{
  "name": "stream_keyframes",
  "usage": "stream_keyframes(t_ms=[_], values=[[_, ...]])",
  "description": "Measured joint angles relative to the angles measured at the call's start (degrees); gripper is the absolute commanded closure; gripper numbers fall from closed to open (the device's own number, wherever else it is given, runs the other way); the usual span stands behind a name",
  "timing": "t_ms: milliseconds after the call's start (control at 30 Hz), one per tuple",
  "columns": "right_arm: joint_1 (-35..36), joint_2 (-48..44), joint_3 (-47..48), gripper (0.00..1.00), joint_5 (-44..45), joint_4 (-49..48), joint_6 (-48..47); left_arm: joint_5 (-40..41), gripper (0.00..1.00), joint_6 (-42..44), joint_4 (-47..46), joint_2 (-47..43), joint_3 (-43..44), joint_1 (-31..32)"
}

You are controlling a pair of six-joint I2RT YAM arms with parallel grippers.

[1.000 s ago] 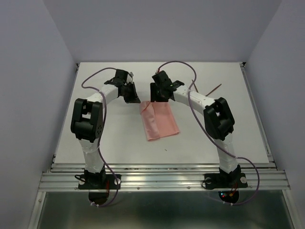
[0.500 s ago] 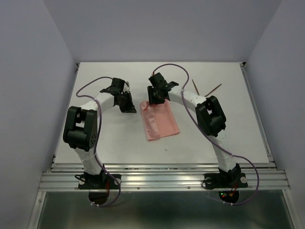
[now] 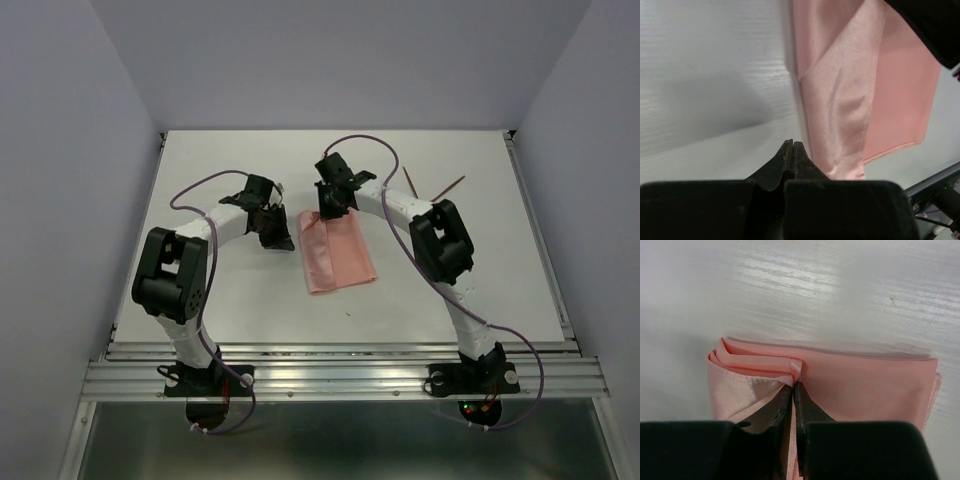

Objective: Fold the napkin into a case and place the utensils inside
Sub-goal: Smooth out the 2/3-rectangle-folded napkin at the center of the board.

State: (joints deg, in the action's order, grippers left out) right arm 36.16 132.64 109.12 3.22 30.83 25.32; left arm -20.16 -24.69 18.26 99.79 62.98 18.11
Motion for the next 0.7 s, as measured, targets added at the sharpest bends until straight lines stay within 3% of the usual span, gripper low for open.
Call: stream_keyframes(t_ms=[300,700], values=[[-1.53,0.11,0.0,0.98,-2.45,-1.05,0.22,-4.17,1.0,-0.07,-2.71,-5.66,-8.59,4.98],[-2.36,0.15,-0.09,0.99,-6.43,-1.77,0.44,-5.64,1.0,-1.09,-6.97,-10.86,-13.62,8.92]])
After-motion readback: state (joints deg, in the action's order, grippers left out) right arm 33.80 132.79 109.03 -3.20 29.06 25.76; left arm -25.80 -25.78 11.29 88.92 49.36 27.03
